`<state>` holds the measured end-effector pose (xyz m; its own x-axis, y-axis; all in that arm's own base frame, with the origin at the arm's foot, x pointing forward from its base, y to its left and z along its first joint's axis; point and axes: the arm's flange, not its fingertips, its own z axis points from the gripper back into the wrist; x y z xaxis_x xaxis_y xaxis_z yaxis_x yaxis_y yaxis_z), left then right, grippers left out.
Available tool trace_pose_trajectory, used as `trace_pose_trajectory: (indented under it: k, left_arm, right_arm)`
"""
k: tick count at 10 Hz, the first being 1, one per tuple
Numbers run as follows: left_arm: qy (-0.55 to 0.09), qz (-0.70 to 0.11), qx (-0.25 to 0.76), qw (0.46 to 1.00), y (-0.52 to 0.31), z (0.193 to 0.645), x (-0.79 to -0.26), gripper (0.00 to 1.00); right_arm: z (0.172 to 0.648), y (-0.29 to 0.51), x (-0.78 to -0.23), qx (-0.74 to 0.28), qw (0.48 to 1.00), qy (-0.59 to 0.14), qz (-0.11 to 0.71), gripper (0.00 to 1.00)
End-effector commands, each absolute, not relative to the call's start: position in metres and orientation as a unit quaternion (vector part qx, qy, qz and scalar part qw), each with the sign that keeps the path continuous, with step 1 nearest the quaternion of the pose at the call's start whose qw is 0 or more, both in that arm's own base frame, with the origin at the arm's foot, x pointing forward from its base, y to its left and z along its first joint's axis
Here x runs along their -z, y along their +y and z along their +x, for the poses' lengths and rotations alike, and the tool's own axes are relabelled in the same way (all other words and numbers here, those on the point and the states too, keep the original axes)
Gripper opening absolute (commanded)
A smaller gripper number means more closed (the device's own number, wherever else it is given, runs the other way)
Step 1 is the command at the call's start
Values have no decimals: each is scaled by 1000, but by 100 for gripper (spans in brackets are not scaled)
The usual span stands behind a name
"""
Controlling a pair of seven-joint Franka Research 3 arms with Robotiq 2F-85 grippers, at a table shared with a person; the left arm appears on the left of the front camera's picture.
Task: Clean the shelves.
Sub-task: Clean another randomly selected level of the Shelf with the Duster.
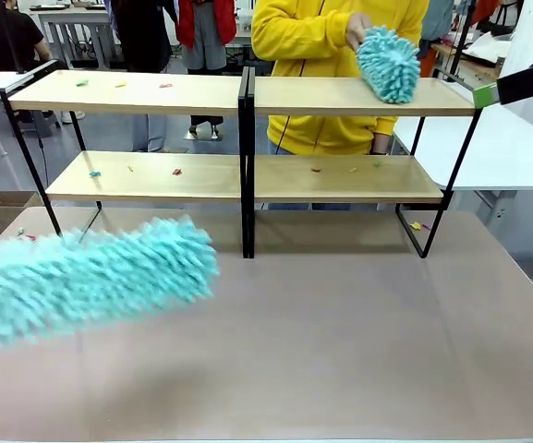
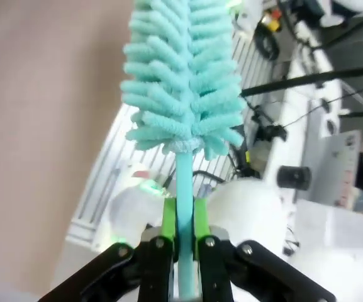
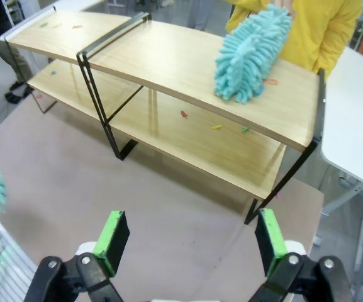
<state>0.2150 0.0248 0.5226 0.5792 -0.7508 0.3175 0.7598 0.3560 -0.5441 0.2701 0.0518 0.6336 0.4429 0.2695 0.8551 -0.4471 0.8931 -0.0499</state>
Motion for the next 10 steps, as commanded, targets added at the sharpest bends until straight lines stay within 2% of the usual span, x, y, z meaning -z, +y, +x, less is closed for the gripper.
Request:
trace_pose_trajectory:
  k: [1, 2, 3, 5, 7, 10]
  left_arm:
    - [-29, -346, 454, 820, 64, 223, -544, 12]
    - [-29, -346, 454, 820, 64, 223, -544, 12]
    - [-5, -331, 461, 823, 17, 211, -518, 12]
    - [-33, -329, 428, 841, -35, 206, -521, 12]
    - [-27, -327, 390, 860, -121, 235, -515, 12]
    - [-128, -265, 297, 908, -227, 262, -519, 12]
  right_arm:
    - [270, 51, -633, -211, 845, -482, 92, 100]
    - [270, 51, -633, -211, 845, -482, 92, 100]
    - [270, 51, -633, -211, 845, -482, 92, 100]
    - [270, 51, -633, -211, 845, -482, 92, 100]
    - [270, 51, -633, -211, 845, -482, 92, 100]
    - [270, 51, -633, -211, 845, -482, 92, 100]
